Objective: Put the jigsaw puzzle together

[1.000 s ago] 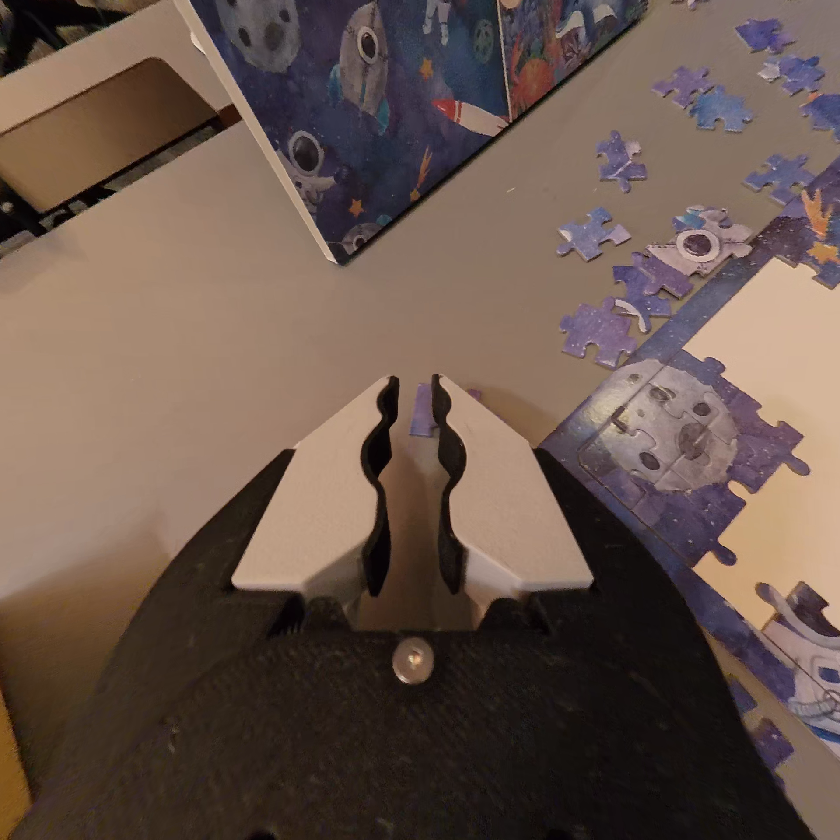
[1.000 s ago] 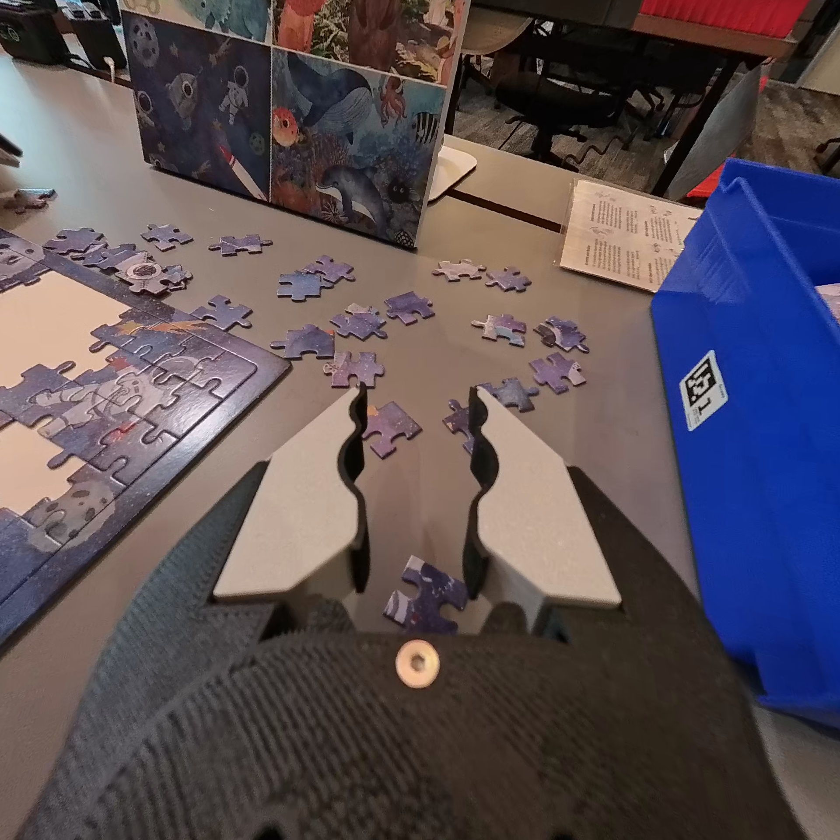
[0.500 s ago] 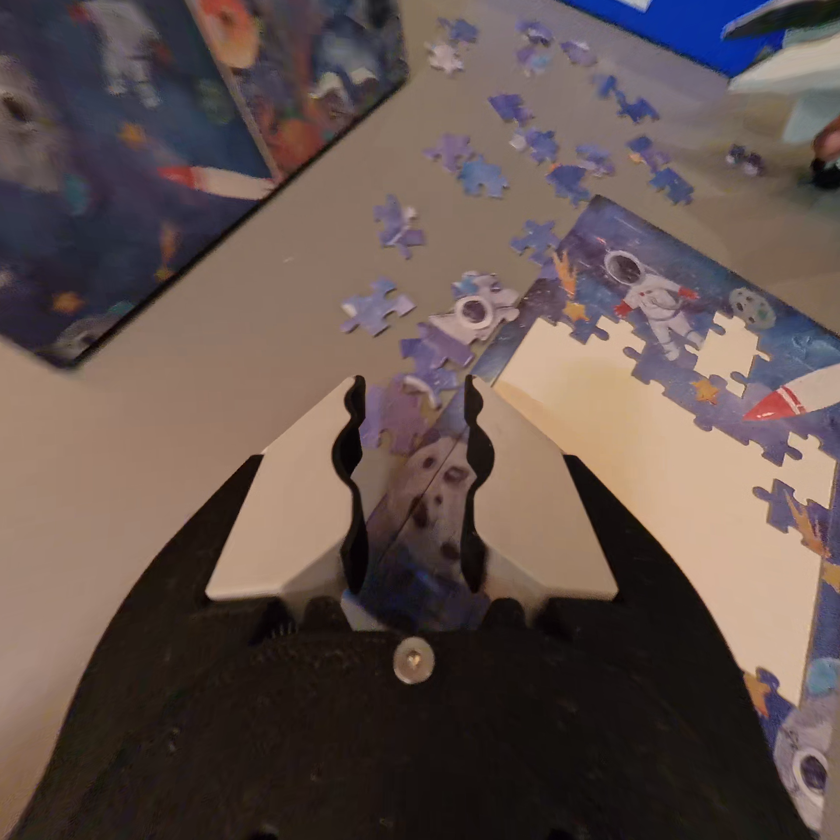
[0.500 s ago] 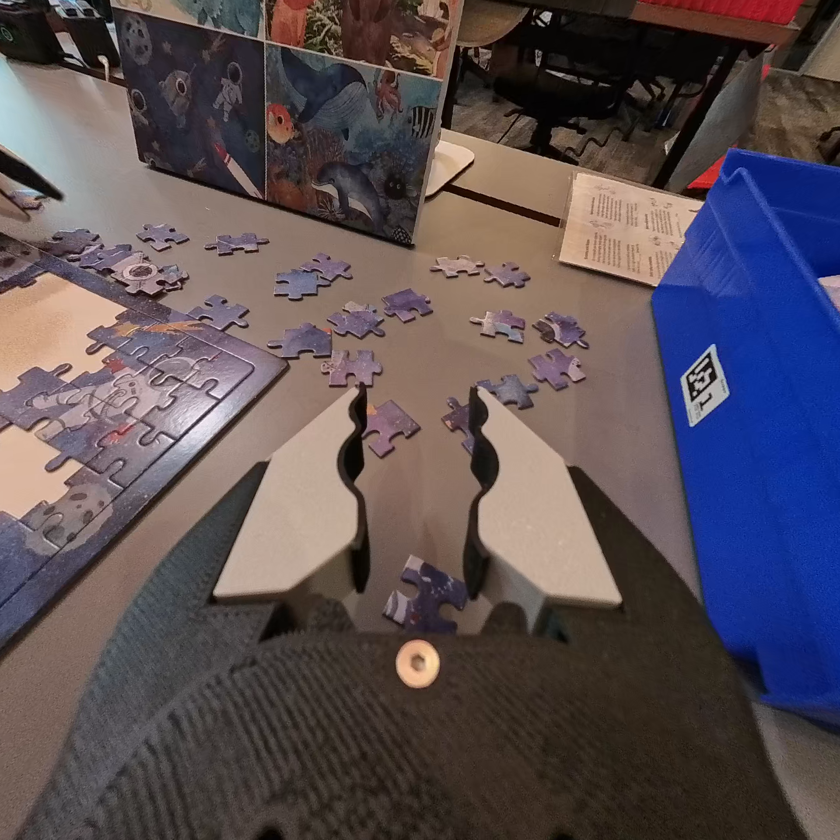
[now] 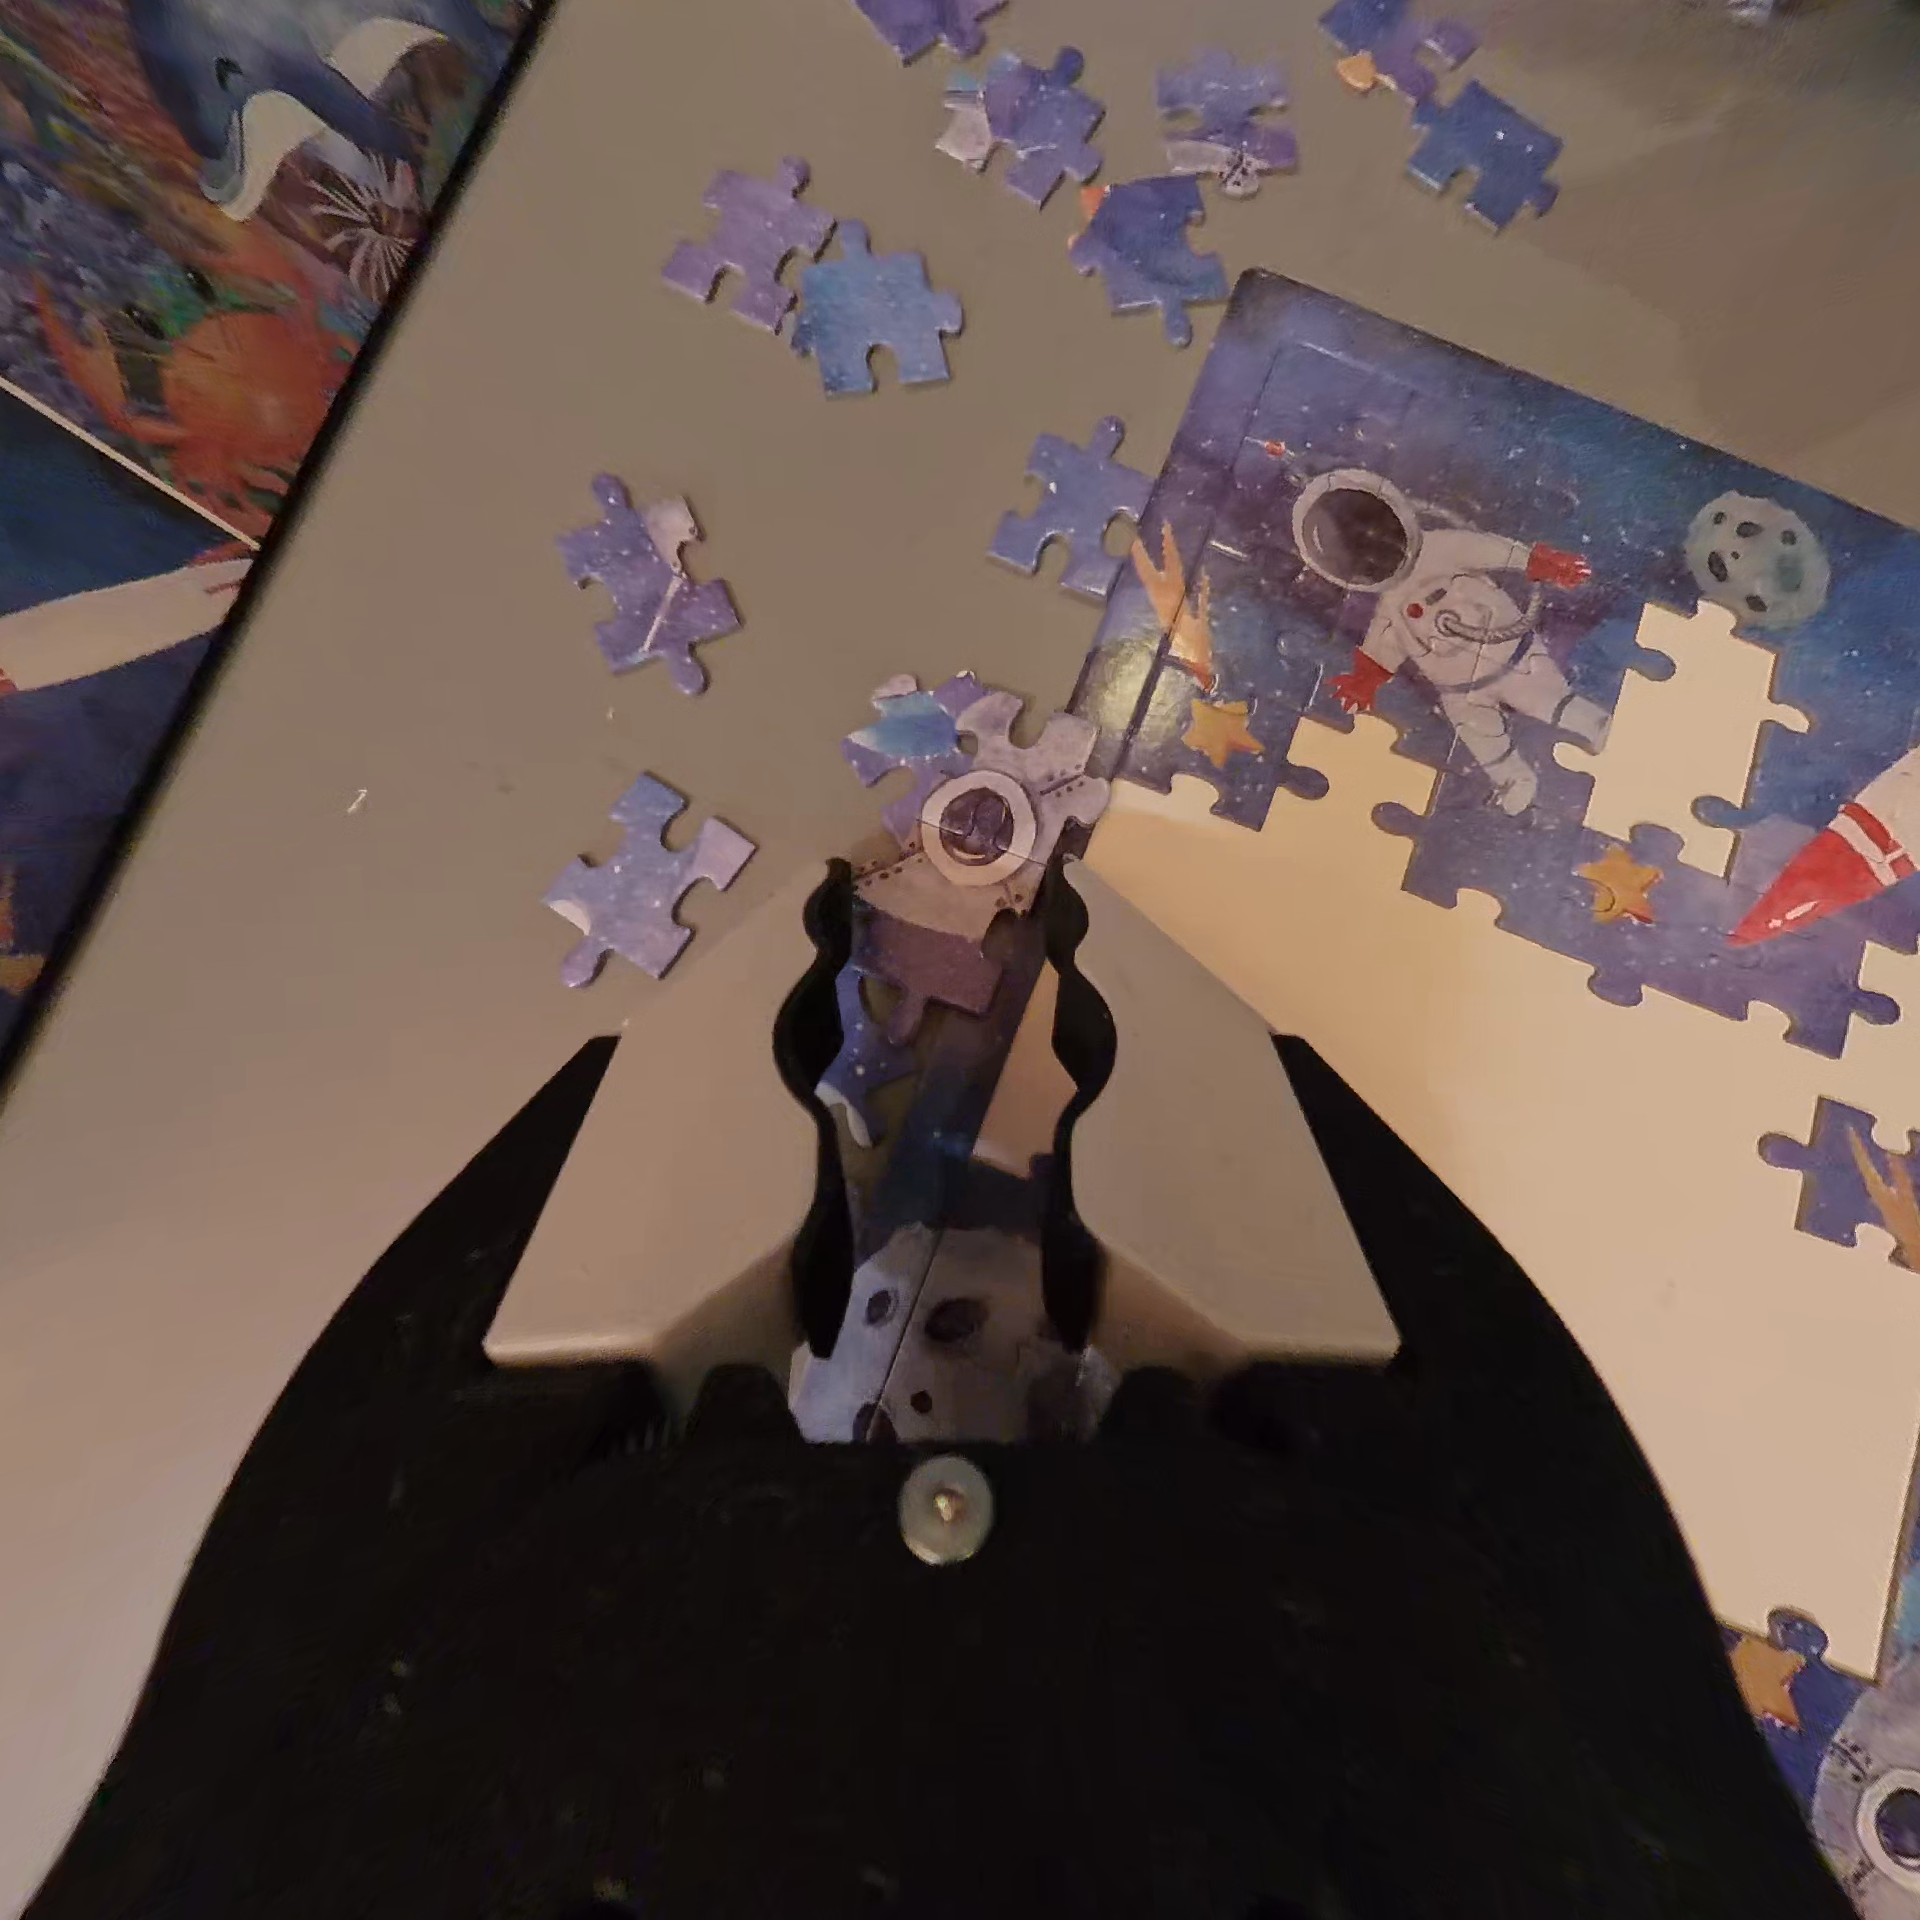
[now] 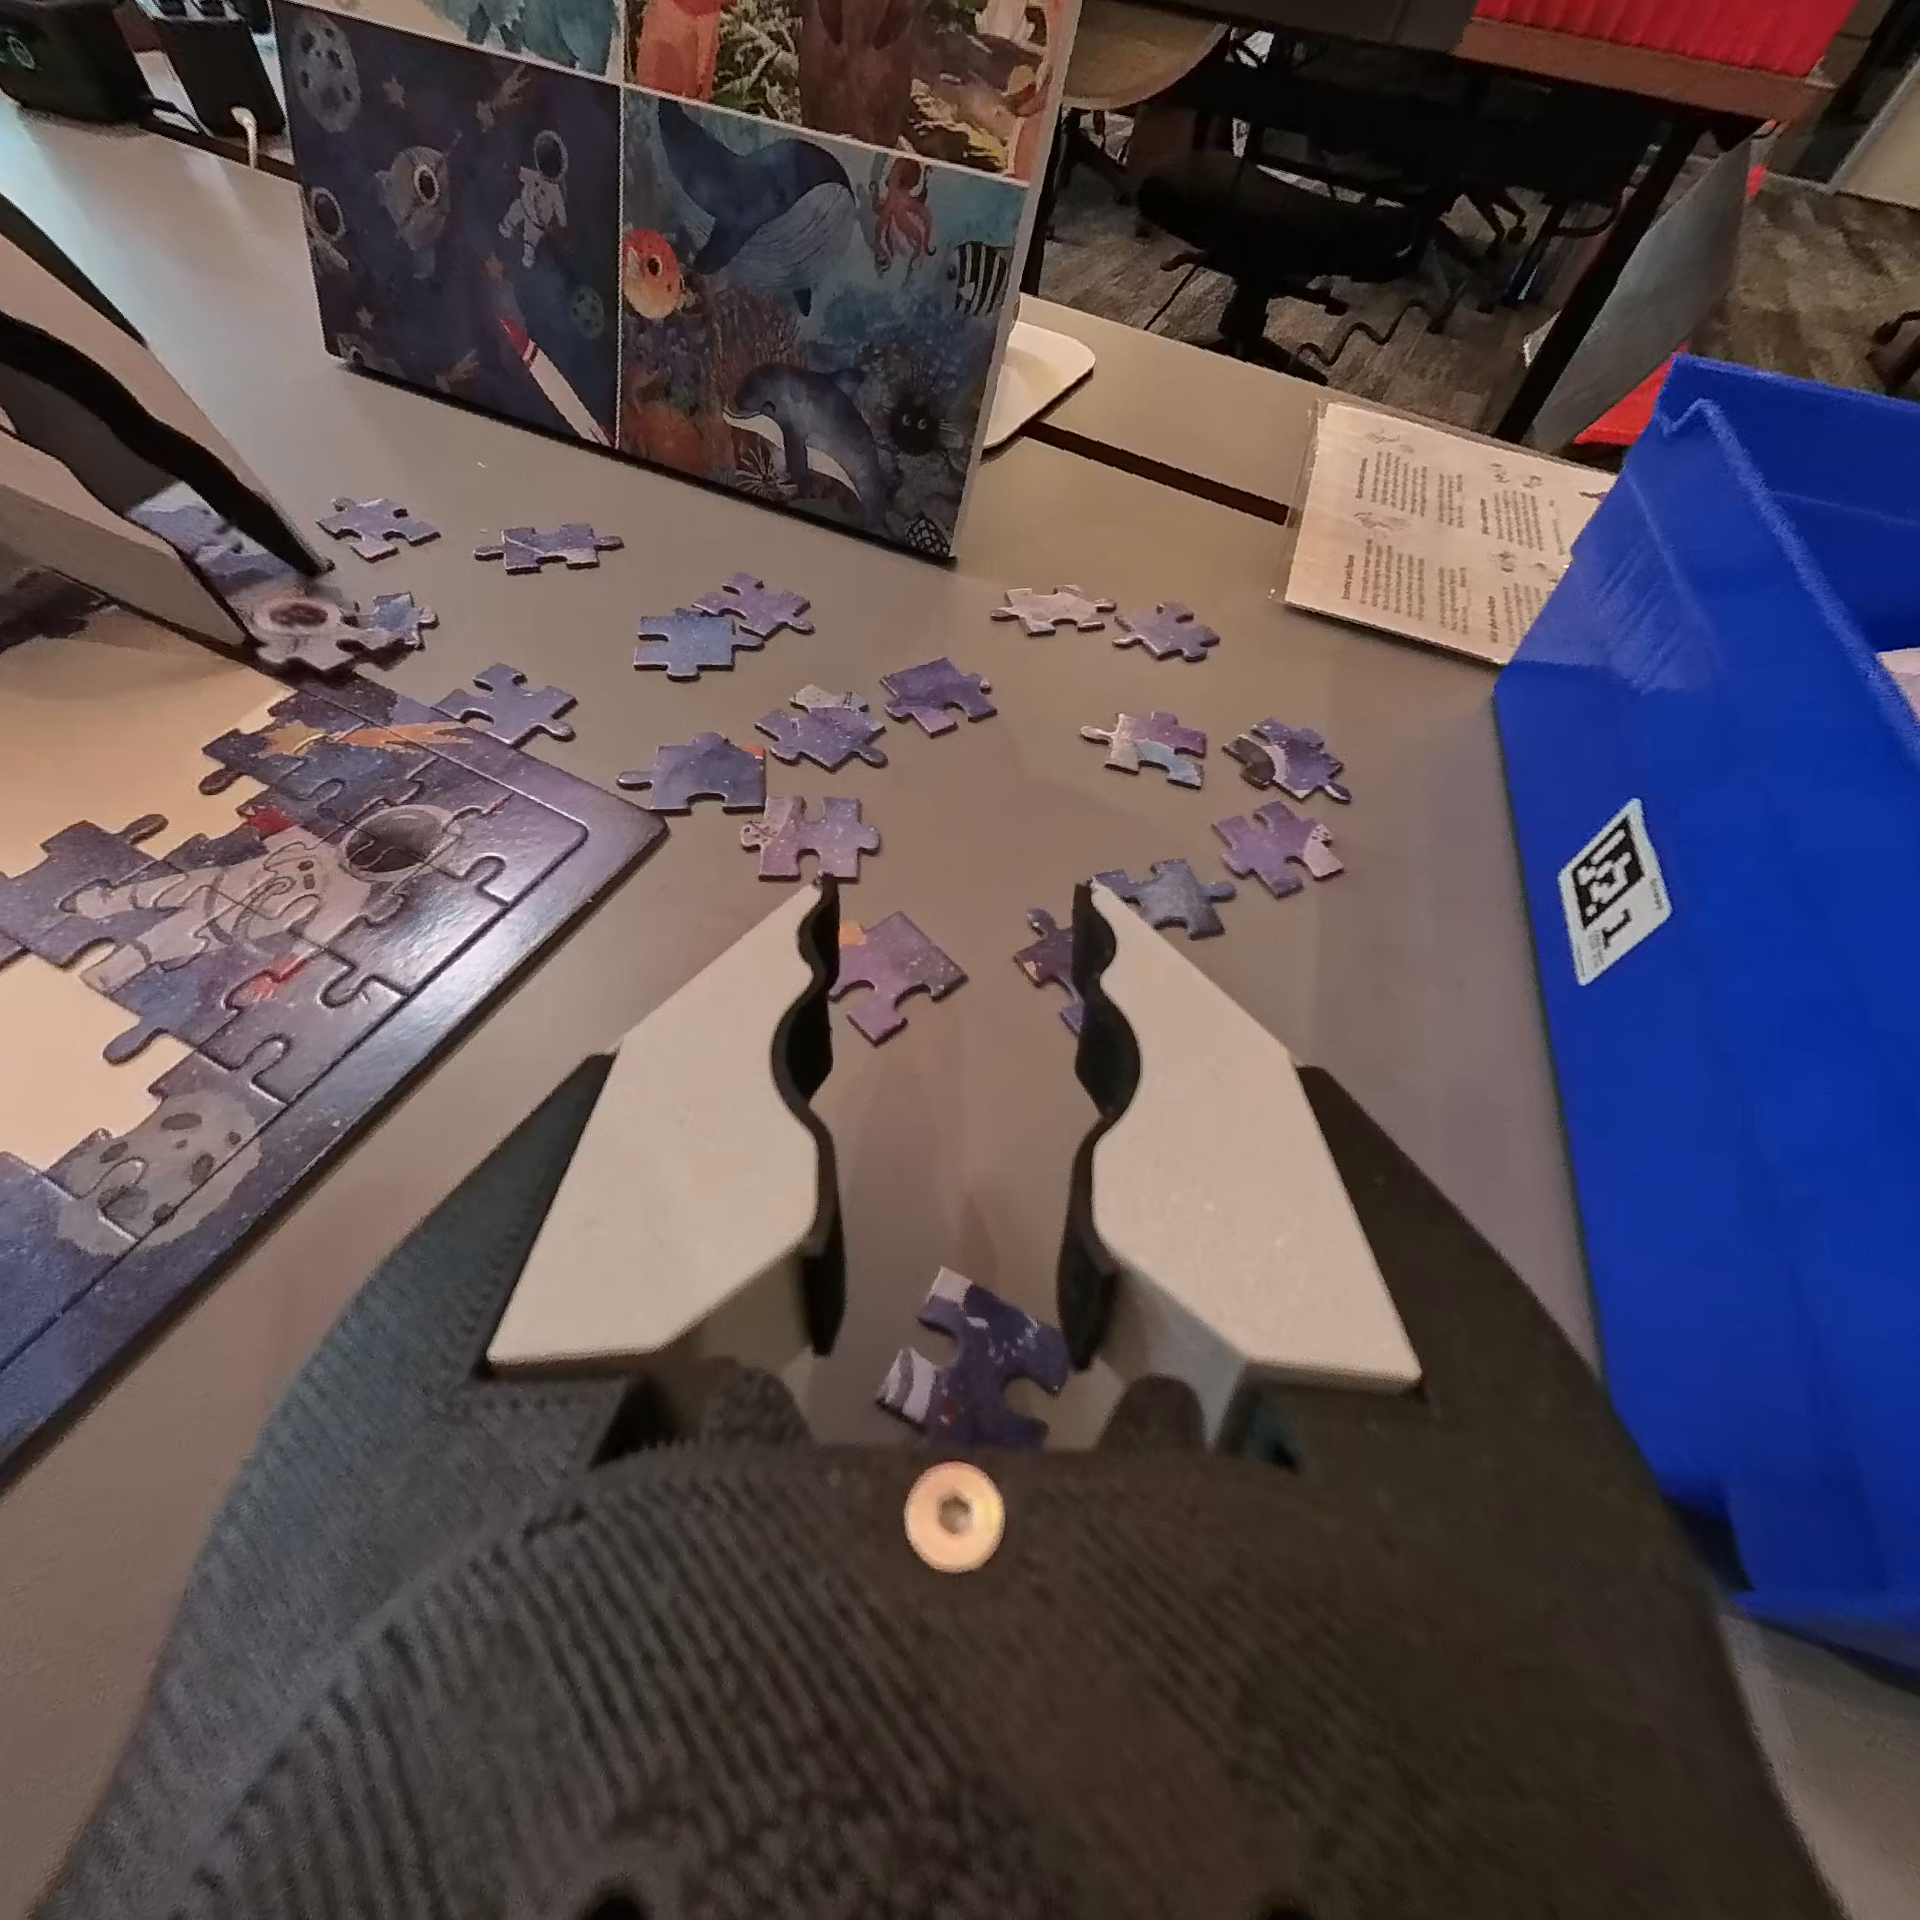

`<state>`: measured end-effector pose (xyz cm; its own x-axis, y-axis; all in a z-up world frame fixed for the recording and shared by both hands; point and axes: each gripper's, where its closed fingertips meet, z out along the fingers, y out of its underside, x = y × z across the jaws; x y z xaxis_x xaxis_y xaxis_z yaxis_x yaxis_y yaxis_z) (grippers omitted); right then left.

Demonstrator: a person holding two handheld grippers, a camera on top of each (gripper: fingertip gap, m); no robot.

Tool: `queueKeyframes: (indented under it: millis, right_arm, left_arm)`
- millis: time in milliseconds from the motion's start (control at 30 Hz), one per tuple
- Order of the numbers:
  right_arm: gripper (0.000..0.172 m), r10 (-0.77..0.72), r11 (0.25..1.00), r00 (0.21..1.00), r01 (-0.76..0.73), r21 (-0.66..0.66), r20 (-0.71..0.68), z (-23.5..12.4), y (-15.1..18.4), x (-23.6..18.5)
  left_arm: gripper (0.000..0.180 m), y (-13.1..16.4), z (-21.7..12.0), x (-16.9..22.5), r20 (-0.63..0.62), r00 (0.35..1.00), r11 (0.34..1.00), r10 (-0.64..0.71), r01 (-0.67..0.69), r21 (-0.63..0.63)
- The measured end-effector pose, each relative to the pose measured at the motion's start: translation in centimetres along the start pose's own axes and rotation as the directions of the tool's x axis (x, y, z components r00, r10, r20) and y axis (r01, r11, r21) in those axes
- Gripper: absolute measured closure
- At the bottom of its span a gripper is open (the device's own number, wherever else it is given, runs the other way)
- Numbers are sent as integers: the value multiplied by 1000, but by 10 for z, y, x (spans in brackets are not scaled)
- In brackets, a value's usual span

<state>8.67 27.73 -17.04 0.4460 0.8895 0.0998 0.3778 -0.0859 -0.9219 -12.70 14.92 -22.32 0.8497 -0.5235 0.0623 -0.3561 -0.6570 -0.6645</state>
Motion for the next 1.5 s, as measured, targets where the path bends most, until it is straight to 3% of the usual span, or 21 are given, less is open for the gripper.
queueKeyframes:
  millis: [167,333,433,667,933,1067,1267,1500]
  right_arm:
    - [128,1,1000,1000,-1,5,-1,-1,-1,0]
    - [129,2,1000,1000,-2,7,-1,-1,-1,0]
    - [129,-4,1000,1000,4,3,-3,0,0,0]
    - [130,14,1000,1000,-13,20,-1,-2,-2,2]
    - [130,17,999,1000,-17,27,-1,-3,-3,2]
    - [130,23,999,1000,-23,33,-2,-4,-4,3]
    - [136,33,997,999,-33,68,-2,-8,-10,4]
    - [151,0,996,1000,2,93,-19,-12,-15,4]
  left_arm:
    - [143,-3,-28,-35,148,988,996,-46,35,77]
    - [143,39,-58,-107,375,903,977,-212,192,90]
    - [143,54,-63,-123,379,871,950,-313,282,137]
    - [134,39,-75,-125,410,859,948,-307,237,212]
    - [137,6,-89,-100,323,904,923,-280,162,348]
    - [146,-3,-97,-88,285,921,908,-265,139,394]
    - [178,-8,-104,-70,272,941,908,-204,77,412]
    - [180,6,-89,-68,331,933,947,-144,33,319]
